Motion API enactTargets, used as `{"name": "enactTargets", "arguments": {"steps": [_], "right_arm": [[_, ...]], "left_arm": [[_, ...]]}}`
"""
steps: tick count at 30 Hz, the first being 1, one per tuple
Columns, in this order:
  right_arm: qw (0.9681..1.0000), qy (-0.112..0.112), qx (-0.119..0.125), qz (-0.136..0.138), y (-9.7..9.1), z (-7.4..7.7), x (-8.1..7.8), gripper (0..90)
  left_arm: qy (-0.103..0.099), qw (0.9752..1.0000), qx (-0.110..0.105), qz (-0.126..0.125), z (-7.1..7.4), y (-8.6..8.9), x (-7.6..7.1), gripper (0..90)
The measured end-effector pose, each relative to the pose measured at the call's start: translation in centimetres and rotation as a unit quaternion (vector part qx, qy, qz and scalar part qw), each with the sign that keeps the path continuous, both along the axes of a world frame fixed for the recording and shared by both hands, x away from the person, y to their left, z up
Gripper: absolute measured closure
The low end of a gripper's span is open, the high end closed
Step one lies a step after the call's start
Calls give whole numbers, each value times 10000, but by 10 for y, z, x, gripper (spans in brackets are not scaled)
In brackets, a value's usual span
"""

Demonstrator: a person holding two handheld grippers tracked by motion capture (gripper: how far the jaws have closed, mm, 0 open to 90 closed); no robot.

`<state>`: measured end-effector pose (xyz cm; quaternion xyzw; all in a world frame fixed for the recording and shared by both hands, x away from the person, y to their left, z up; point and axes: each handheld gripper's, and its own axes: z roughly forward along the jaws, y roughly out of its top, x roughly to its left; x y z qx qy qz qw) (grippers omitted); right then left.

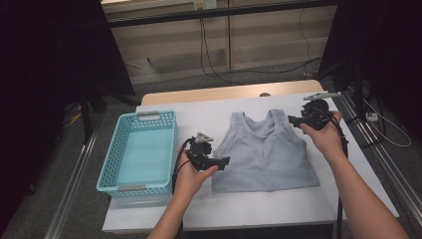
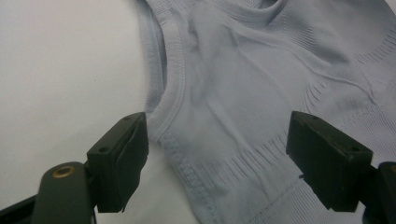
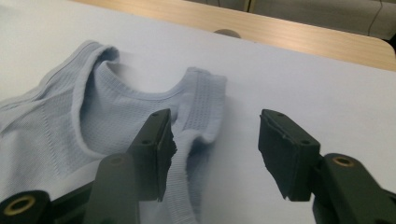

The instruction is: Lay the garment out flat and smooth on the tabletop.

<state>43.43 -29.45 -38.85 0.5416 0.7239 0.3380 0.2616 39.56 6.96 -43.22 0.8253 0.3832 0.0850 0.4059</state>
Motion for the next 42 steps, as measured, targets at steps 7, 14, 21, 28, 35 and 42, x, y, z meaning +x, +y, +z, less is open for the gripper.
{"name": "enactTargets", "arguments": {"steps": [7, 14, 21, 28, 35, 42], "right_arm": [[9987, 104, -144, 469, 30, -17, 7, 613], [9949, 484, -6, 885, 54, -38, 17, 693], [9918, 585, -35, 1139, 73, -50, 16, 631], [9890, 706, -270, 1273, 85, -55, 18, 737], [9837, 880, -464, 1501, 98, -56, 28, 900], [9884, 490, -273, 1409, 109, -41, 37, 900]], "left_arm": [[-16, 10000, -20, 29, 0, 1, 0, 215], [-15, 10000, 11, 37, 0, 2, 1, 215], [-12, 10000, 2, 31, 1, 3, 1, 215], [-12, 10000, 2, 53, 0, 3, 0, 216], [-37, 10000, -42, 82, 2, 4, 0, 217], [-56, 9999, -46, 105, 2, 5, 1, 217]]}}
